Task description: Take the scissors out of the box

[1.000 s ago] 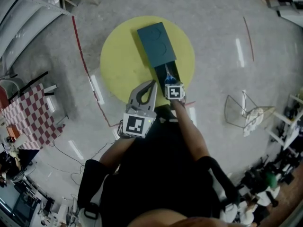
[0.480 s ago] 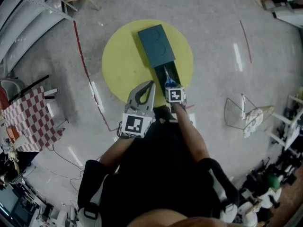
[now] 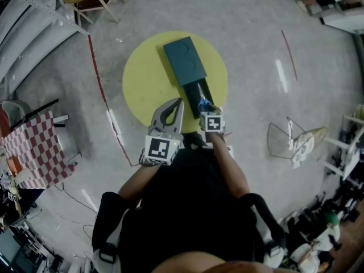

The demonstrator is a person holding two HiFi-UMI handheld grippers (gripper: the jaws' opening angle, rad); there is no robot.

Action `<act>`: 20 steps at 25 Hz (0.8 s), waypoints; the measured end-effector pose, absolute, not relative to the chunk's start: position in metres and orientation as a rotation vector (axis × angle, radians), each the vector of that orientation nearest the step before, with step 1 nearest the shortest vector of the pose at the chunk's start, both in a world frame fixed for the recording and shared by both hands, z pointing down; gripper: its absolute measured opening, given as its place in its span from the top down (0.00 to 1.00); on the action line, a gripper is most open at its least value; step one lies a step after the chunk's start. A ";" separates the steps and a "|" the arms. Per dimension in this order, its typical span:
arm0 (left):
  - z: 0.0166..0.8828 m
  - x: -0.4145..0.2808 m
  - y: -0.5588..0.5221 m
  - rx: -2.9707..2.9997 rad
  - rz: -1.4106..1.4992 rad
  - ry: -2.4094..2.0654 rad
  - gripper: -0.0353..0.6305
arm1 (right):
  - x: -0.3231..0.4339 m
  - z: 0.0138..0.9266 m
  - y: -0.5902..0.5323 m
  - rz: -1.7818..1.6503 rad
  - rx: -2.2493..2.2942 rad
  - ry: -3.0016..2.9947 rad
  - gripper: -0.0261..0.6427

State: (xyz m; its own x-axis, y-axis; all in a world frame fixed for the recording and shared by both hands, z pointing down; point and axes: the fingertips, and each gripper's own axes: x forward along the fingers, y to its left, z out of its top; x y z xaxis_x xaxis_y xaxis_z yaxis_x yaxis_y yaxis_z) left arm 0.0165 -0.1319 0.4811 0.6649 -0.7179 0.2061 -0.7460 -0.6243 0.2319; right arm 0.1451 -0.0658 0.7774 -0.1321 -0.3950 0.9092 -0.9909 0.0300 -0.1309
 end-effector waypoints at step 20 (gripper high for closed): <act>0.457 0.020 -0.134 2.704 0.106 -1.164 0.96 | 0.158 0.569 -0.122 0.703 1.838 -2.037 0.84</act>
State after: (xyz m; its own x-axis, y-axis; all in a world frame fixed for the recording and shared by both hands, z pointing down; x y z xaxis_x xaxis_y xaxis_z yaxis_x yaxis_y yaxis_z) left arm 0.0197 -0.1336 0.4575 0.6883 -0.7113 0.1427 -0.7254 -0.6717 0.1507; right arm 0.1577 -0.1225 0.5688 -0.1307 -0.8357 0.5335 -0.9868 0.0577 -0.1512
